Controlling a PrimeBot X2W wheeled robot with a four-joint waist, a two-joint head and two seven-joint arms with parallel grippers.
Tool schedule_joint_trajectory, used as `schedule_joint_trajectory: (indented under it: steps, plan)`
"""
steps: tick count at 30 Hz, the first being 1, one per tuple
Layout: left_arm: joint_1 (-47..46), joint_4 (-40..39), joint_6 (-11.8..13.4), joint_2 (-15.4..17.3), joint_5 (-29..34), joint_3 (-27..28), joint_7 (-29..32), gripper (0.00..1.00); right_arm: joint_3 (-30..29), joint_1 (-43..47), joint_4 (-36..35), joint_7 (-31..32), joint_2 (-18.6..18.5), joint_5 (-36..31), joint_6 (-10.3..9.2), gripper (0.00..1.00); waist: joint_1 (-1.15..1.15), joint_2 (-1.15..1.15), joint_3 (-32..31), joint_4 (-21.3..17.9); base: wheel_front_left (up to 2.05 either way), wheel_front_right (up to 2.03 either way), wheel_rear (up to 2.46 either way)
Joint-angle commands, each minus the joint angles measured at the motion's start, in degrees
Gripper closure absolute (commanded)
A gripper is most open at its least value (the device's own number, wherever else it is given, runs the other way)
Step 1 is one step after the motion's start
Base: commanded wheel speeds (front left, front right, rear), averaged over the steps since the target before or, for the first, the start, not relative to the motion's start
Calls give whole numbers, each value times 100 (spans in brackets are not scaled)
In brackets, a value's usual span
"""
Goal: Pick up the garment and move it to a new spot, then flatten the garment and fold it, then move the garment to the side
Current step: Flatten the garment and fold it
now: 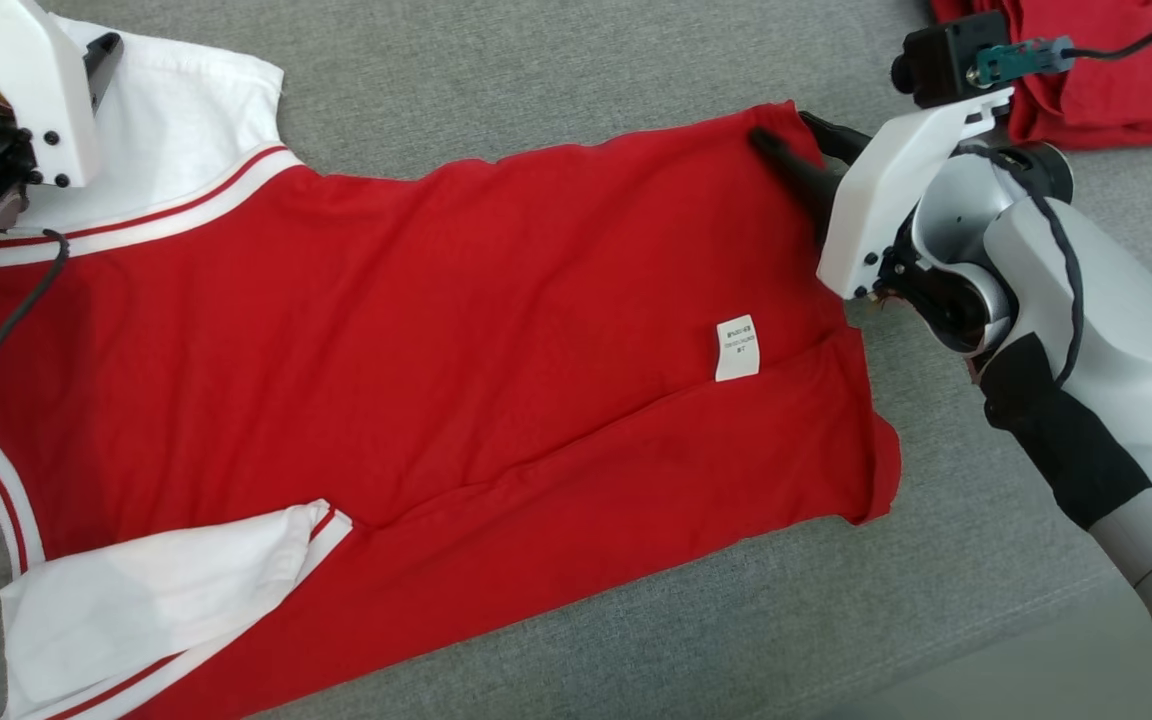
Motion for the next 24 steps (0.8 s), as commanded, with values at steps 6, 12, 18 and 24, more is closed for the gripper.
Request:
schedule_joint_trajectory:
  steps: [6, 12, 18, 24]
  plan:
    - [-4, 16, -6, -133, -181, -33, -525, 100, 8, -190, 213, -479, -74, 89, 0, 100, 0, 0, -80, 212, 0, 0, 0]
    - [204, -179, -6, -242, -483, 63, -1439, 100, 164, -87, 380, -1084, -155, -19, 0, 100, 0, 0, -375, 481, 0, 0, 0]
    - [700, -609, -6, -344, -701, -104, -2143, 100, 382, 226, 427, -1618, -337, -39, 0, 100, 0, 0, -753, 792, 0, 0, 0]
    - [1451, -1238, -6, -304, -848, -228, -2957, 100, 506, 714, 386, -2135, -565, 40, 0, 100, 0, 0, -1090, 1059, 0, 0, 0]
